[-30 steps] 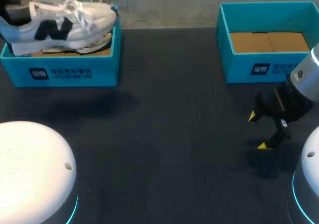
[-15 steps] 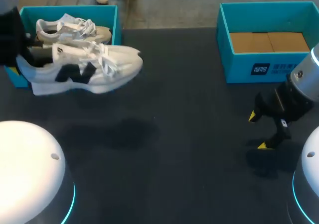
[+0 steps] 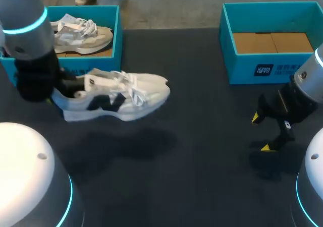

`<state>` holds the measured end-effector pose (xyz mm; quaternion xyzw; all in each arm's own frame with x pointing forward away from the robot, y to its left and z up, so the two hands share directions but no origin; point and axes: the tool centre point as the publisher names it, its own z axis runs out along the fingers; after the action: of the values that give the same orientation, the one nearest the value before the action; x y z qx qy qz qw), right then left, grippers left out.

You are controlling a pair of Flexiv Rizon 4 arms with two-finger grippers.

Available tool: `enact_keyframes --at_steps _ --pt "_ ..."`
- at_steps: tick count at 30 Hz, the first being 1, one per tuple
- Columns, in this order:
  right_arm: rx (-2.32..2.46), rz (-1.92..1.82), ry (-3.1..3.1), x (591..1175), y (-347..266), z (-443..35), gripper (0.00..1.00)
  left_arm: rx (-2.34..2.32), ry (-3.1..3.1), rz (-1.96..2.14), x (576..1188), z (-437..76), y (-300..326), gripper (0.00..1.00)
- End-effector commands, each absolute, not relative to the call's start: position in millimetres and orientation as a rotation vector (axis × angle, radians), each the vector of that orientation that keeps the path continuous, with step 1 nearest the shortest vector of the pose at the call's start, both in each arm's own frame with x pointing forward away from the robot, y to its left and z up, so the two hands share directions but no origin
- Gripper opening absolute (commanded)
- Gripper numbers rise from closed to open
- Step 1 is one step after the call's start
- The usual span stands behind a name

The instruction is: Take the shoe out of the shoebox, open the shoe tongue, remove and reinsert the insole, then place the shoe into the shoebox

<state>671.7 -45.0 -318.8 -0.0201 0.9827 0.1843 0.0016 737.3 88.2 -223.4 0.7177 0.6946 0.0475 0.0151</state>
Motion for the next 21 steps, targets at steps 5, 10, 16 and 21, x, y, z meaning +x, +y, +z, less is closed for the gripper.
enact_keyframes --at_steps 5,10,16,21 --pt "-0.061 0.574 3.084 671 -44 -319 1.0 2.241 2.188 0.157 735 -260 51 0.0" --pt "-0.061 0.574 3.084 671 -44 -319 1.0 2.222 2.211 0.158 728 -281 35 0.0" --pt "-0.061 0.574 3.084 671 -44 -319 1.0 2.235 2.199 0.162 716 -305 20 0.0" --pt "-0.061 0.574 3.084 671 -44 -319 1.0 2.263 2.21 0.182 706 -322 11 0.0"
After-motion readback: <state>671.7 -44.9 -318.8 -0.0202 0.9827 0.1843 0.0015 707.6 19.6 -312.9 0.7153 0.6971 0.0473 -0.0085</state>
